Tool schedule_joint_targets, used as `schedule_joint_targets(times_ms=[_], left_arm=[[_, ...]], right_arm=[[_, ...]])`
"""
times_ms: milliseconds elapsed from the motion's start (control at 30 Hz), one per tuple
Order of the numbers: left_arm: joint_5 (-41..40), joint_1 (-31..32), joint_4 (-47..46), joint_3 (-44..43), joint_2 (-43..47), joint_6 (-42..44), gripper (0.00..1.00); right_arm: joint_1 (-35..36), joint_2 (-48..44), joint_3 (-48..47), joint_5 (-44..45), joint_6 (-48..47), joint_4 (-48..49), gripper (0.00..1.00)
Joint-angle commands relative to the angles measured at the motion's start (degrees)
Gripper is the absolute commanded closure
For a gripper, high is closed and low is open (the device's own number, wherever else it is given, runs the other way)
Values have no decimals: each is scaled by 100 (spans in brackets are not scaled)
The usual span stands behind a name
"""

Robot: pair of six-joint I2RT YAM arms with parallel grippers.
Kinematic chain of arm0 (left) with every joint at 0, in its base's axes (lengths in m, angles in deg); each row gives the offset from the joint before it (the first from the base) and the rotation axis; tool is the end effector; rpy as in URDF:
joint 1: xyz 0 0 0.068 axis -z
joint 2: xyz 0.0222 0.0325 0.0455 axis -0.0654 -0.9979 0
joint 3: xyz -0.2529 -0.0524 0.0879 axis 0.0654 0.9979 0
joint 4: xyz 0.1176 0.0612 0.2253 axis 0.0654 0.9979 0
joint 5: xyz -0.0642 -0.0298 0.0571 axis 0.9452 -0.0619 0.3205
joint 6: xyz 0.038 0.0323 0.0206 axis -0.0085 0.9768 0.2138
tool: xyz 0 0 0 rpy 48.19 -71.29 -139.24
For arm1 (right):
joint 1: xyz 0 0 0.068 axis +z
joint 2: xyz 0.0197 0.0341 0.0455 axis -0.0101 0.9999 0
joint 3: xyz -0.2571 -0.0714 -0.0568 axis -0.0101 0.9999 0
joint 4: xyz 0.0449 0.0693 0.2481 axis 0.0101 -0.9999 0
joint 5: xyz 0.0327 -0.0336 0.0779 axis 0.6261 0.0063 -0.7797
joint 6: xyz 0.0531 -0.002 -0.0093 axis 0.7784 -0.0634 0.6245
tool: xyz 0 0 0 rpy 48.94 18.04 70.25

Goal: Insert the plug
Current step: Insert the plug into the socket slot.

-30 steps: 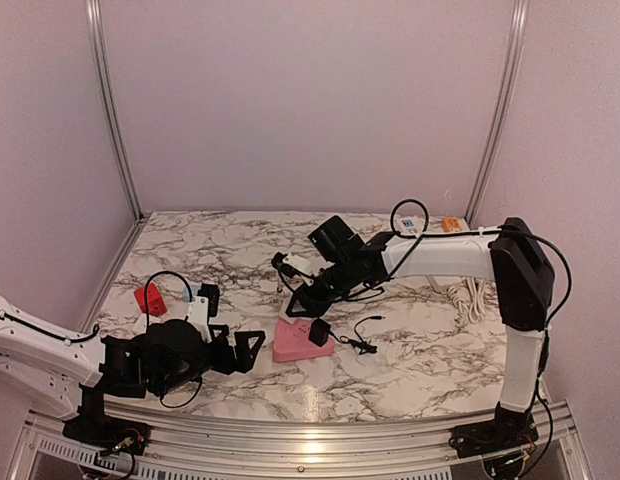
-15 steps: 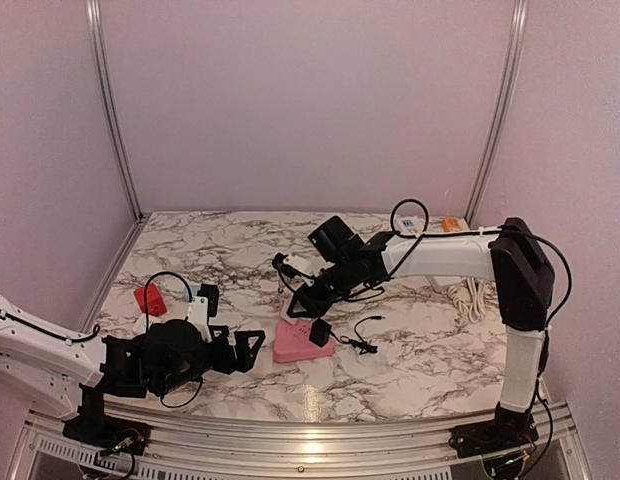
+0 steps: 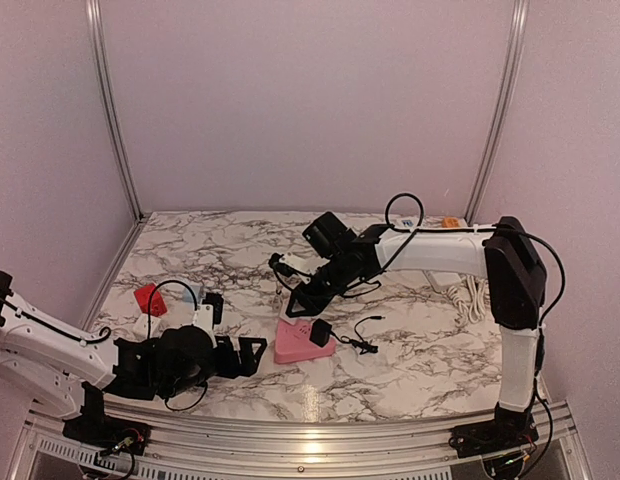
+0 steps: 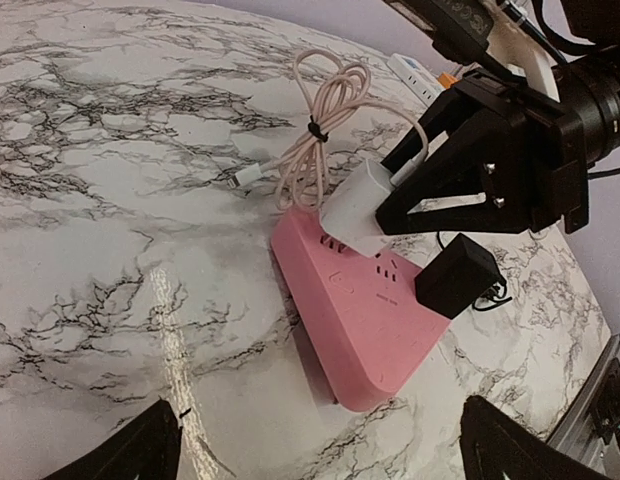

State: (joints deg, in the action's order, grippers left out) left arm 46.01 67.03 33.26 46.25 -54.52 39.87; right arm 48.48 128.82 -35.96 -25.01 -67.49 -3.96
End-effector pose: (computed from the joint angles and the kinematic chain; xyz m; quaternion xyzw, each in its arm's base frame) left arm 0.0968 -0.2223 0.1691 0.0415 0.8257 -0.3173 0.4645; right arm 0.2785 0.3405 0.2010 -0.4679 0.8230 0.2647 0.1833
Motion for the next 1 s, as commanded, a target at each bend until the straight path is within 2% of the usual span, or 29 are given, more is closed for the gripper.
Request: schedule_joint_targets(times_ms=[0,300,567,967], left_arm=[[60,-47,-48,-89,-245,-438,1],[206,-138,763,-821,-1153,-867,1],[683,-290,892,-1361,-1844,-1002,1],[961,-293,1104,-1781,-2551,-937,6]], right_arm=[[48,127,-134,-85,49,-237,100],[48,155,-234,37,90,-509,100],[45,359,-580,66,-48,-942,100],[60,713,-747,226,-206,-1251,100]])
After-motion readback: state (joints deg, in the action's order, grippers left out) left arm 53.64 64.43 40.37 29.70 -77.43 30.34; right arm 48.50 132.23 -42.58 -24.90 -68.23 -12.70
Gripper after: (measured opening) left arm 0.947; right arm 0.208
